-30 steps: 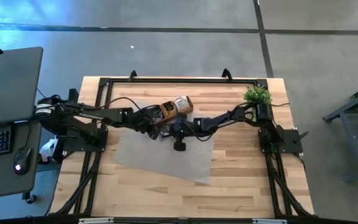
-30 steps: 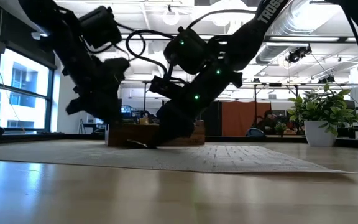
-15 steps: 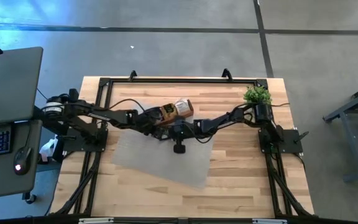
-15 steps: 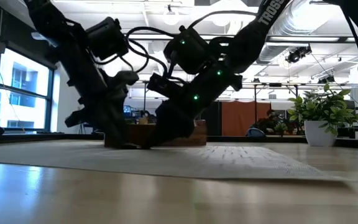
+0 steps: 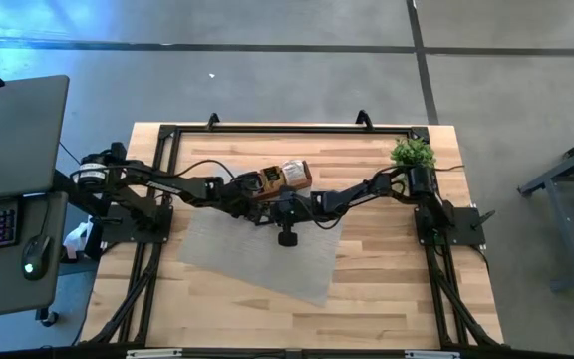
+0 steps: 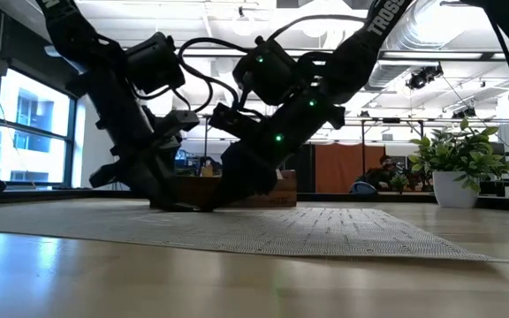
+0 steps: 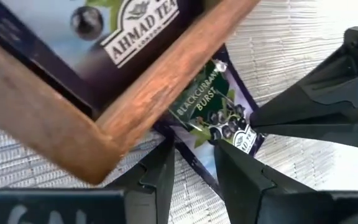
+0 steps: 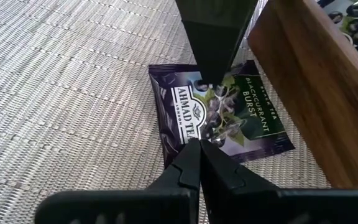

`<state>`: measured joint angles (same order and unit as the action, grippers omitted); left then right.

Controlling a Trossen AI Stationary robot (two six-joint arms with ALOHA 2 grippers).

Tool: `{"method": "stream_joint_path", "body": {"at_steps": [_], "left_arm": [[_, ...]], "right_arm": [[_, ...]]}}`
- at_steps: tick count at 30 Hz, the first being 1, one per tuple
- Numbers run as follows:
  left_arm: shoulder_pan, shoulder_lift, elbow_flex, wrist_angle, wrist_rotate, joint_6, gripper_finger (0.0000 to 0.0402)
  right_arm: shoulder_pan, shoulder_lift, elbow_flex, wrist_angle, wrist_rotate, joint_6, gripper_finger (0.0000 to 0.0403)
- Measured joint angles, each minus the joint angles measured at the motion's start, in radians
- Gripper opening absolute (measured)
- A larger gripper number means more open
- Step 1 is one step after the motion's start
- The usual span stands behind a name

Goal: Pick & Place Tea
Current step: Put the purple tea bag into the left section of the wooden organizer

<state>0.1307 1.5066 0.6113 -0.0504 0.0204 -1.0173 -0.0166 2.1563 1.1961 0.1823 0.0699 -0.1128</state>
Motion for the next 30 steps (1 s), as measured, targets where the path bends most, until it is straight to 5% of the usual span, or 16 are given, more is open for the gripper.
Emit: {"method": "stream_joint_path", "body": {"at_steps": [10,21,30], "left_arm": [[0.000,0.022,0.000,0.057,0.000,0.039,0.0105],[-0.001,0.022,0.001,0.057,-0.015,0.202,0.0005],[-0.035,0.022,0.001,0.068,-0.058,0.254,0.0003]], "right_arm": [[-0.001,0.000,0.000,0.005,-0.015,0.000,0.0001],[-0.001,0.000,0.000,0.008,-0.017,0.000,0.0000],[0.000,-0.020,-0.002,0.000,-0.020,0.002,0.0000]]}}
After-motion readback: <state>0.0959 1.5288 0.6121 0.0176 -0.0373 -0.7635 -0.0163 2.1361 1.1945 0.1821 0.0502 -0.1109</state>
